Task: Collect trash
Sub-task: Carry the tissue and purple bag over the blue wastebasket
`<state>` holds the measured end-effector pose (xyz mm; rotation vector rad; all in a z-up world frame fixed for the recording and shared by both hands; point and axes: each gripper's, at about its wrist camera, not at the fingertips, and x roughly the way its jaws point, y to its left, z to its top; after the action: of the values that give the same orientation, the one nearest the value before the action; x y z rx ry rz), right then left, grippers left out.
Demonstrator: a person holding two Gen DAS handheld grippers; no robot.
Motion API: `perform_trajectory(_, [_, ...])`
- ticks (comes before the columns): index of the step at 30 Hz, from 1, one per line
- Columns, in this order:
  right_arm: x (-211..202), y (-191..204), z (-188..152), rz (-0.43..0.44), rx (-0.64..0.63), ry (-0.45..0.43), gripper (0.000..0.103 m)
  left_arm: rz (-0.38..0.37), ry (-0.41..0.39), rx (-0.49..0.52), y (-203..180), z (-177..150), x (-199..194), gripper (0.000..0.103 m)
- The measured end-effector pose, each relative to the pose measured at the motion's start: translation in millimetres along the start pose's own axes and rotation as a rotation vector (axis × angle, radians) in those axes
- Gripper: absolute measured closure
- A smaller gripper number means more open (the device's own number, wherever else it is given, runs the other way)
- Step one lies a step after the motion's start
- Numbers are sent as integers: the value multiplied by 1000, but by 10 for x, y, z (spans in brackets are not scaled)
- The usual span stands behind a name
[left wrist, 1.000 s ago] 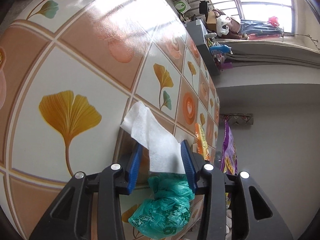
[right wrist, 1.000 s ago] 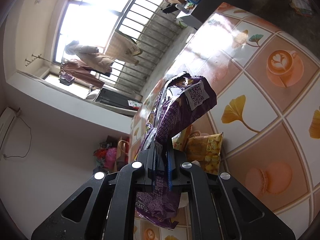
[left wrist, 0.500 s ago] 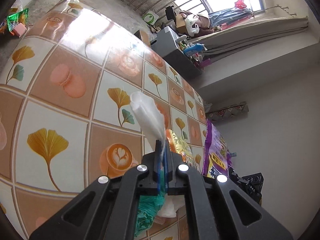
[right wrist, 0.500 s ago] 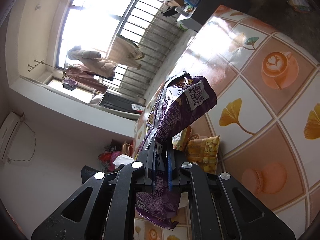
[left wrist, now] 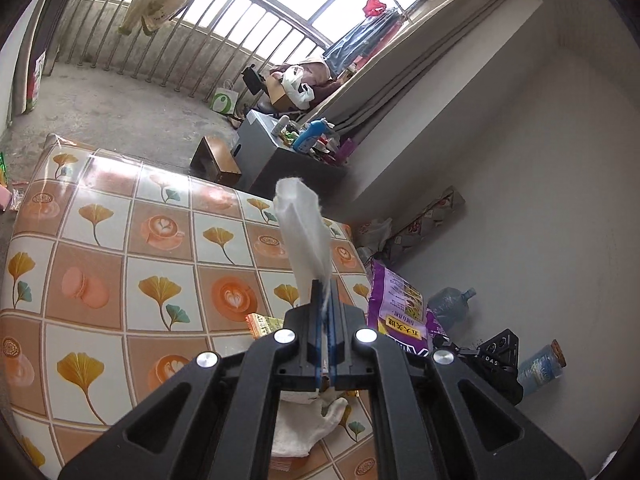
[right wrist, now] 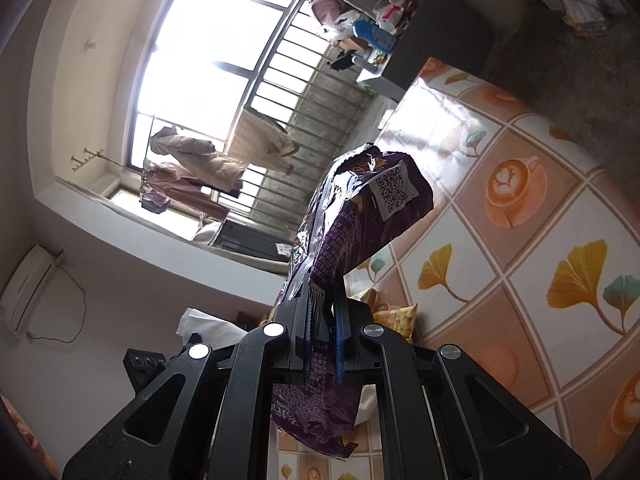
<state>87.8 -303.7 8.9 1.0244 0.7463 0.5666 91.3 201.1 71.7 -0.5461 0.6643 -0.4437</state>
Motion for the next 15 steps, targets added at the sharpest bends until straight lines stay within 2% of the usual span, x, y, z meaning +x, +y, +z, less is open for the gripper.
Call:
perform_trajectory(6, [-406, -70, 70, -29, -8, -99, 96, -61, 18, 86, -436, 22, 246, 102])
perform_trajectory(11, [-984, -183, 183, -125, -41, -239, 96, -140, 76, 139, -863, -22, 674, 102])
perform_trajectory(15, [-1489, -394, 244, -232, -17, -369, 96, -207, 146, 192, -1277, -127, 1107, 102])
